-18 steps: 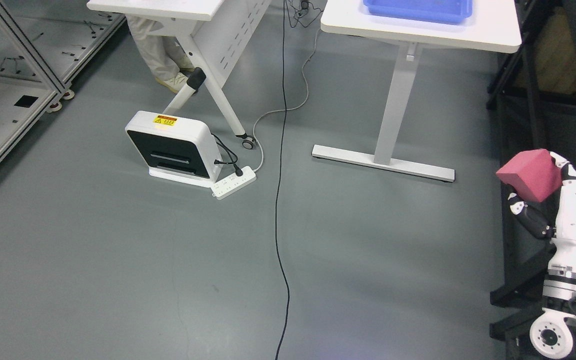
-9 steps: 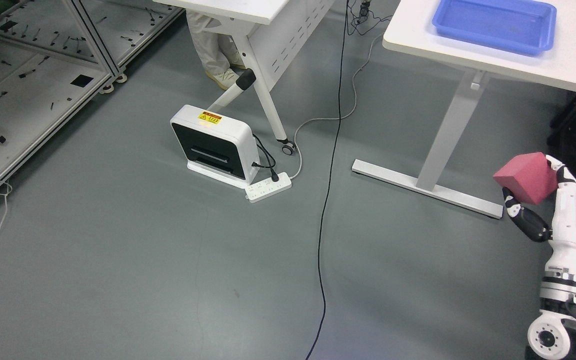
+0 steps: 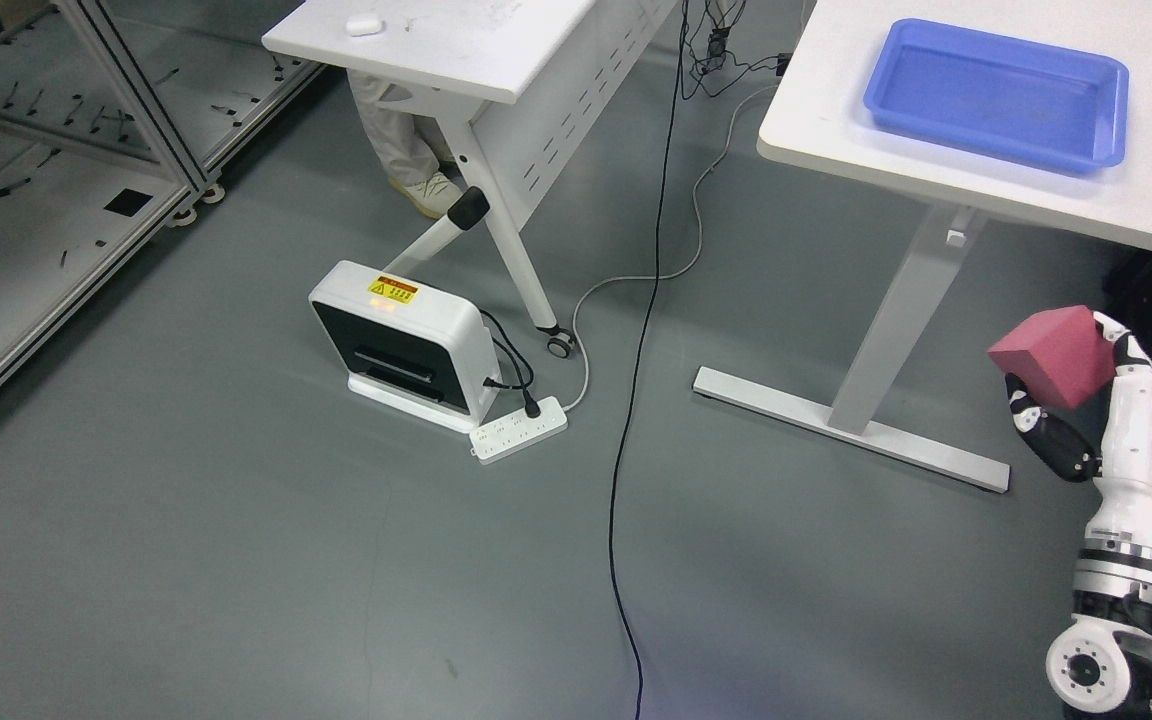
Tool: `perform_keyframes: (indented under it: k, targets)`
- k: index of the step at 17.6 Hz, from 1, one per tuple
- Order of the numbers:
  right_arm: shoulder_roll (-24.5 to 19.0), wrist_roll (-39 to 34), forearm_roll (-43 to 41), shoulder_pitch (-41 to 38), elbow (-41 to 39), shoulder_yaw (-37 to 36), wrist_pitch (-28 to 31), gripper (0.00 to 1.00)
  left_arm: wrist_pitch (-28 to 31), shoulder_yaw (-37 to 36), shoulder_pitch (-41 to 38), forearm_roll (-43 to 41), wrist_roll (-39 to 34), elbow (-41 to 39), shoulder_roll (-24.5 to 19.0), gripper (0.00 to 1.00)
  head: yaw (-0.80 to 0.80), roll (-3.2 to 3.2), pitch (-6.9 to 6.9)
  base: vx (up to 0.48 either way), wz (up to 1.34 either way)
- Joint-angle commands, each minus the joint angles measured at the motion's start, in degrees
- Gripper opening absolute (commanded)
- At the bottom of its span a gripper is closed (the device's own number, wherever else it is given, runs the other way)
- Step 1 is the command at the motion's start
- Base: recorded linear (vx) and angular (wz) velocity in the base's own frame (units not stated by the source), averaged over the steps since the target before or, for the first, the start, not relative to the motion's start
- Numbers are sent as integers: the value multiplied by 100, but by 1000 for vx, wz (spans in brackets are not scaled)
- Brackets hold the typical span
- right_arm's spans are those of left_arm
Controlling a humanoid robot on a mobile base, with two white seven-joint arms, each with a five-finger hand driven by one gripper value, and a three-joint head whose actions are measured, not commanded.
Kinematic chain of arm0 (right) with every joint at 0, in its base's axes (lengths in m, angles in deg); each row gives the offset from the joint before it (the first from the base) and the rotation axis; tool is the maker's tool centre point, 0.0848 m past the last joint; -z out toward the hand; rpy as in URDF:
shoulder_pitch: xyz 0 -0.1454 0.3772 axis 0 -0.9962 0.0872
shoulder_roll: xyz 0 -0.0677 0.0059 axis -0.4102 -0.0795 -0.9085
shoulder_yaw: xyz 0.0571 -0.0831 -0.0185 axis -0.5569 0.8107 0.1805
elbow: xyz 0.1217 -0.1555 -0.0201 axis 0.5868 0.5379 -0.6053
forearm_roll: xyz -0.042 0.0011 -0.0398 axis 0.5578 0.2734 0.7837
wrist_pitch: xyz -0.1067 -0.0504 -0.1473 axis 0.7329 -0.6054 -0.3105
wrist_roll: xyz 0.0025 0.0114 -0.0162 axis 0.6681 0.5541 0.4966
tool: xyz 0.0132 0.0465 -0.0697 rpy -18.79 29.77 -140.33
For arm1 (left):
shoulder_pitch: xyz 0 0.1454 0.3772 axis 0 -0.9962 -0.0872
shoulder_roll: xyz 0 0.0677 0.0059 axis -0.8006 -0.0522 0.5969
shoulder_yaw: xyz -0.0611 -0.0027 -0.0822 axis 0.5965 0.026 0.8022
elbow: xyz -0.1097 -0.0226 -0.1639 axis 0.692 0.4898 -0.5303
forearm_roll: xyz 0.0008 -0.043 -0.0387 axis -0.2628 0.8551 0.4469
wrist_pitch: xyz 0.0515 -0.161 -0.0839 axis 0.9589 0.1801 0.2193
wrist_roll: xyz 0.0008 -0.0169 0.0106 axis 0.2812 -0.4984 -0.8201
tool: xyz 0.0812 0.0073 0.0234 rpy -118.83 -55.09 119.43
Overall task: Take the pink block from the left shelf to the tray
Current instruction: 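Carry the held pink cube while turning toward the blue tray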
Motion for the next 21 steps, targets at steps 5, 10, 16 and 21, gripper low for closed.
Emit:
perform_keyframes:
  k: [5,10,16,21]
  targets:
    - [-68,81,-60,-15,-106,9,176,2,-4,0,-54,-9,4,0,-100,100,0,0,0,345,-135]
    - [-68,81,-69,-24,-106,62,176,2,-4,0,-54,-9,4,0,-100,100,0,0,0,345,-79]
    - [-68,81,-69,11,-106,114,167,2,-4,0,-54,-9,4,0,-100,100,0,0,0,344,-73]
    - [-68,46,-69,20,-97,167,176,3,-4,0,-54,-9,4,0,-100,100,0,0,0,302,-71]
